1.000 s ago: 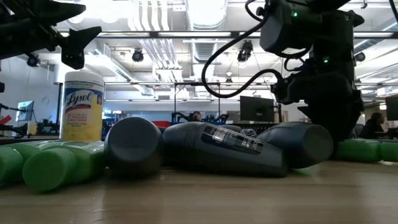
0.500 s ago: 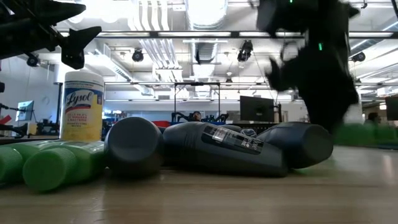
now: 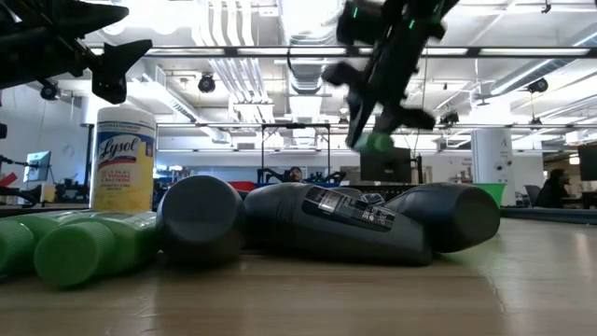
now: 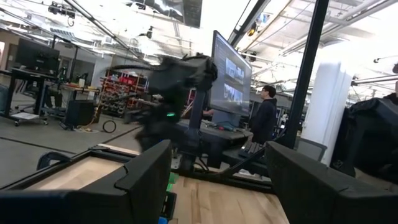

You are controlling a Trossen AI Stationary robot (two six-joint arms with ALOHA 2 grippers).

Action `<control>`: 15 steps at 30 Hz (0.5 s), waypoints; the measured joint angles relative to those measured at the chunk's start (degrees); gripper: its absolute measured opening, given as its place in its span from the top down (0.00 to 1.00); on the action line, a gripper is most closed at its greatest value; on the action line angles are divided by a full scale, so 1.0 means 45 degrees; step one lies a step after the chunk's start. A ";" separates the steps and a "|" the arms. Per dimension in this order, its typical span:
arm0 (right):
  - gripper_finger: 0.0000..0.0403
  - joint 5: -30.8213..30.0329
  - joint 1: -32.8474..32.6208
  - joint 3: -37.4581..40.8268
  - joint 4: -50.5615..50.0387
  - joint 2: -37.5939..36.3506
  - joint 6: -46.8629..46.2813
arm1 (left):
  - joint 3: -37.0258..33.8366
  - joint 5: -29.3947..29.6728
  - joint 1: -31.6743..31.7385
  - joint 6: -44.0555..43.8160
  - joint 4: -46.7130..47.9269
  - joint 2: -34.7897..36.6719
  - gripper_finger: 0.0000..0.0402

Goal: Pick & Place Travel size toiletries
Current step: Put the shampoo into the black basket, then put the deodorant into the green basket

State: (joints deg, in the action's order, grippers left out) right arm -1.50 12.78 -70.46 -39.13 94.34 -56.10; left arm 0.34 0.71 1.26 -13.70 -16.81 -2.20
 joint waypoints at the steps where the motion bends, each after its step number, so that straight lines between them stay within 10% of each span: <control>1: 0.68 0.0474 0.0369 -0.0009 0.0116 0.0220 0.0103 | 0.0000 0.0000 -0.0004 0.0000 0.0003 0.0000 0.34; 15: 0.41 0.0210 0.0463 -0.0077 0.0410 0.1243 -0.0143 | 0.0000 0.0003 -0.0002 -0.0003 0.0008 0.0000 0.34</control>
State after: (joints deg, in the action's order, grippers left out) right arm -0.55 14.87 -70.81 -37.28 99.94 -56.75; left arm 0.34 0.72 1.25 -13.71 -16.78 -2.20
